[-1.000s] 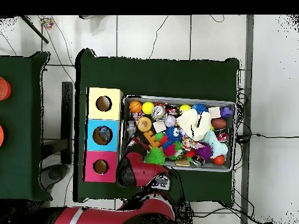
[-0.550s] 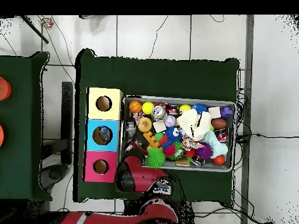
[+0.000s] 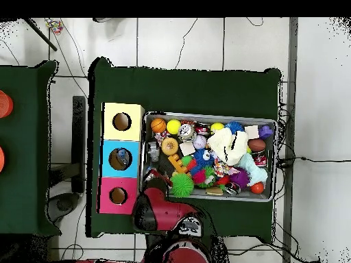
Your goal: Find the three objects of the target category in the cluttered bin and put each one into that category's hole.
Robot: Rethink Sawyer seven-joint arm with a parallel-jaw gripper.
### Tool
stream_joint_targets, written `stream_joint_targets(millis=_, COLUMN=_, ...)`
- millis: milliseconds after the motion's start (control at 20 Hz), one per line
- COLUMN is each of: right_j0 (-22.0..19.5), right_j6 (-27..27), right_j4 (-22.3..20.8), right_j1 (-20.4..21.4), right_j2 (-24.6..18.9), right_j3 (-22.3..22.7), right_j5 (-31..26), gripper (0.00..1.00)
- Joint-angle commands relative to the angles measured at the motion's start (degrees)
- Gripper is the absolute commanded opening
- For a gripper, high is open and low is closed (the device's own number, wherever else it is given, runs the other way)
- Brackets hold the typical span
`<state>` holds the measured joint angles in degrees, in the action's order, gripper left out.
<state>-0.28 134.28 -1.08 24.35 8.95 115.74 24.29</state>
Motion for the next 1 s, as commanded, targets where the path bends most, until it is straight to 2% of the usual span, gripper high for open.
stream_joint_targets(millis=50, right_j0=-0.01, right_j6=8.16, right_j4=1.16, right_j1=-0.42, right_j2=-6.67, right_j3=1.11, right_j5=-6.3, gripper=0.0)
stream_joint_targets(millis=500, right_j0=-0.77, right_j6=7.72, right_j4=0.06, right_j1=-0.75, right_j2=-6.86, right_j3=1.27, right_j5=-6.01, gripper=0.0)
stream_joint_targets(millis=800, right_j0=-2.75, right_j6=6.55, right_j4=-1.81, right_j1=3.46, right_j2=-7.51, right_j3=3.43, right_j5=-8.97, gripper=0.0)
stream_joint_targets(millis=1000, right_j0=-4.54, right_j6=5.81, right_j4=-2.73, right_j1=8.51, right_j2=-8.41, right_j3=5.75, right_j5=-12.23, gripper=0.0)
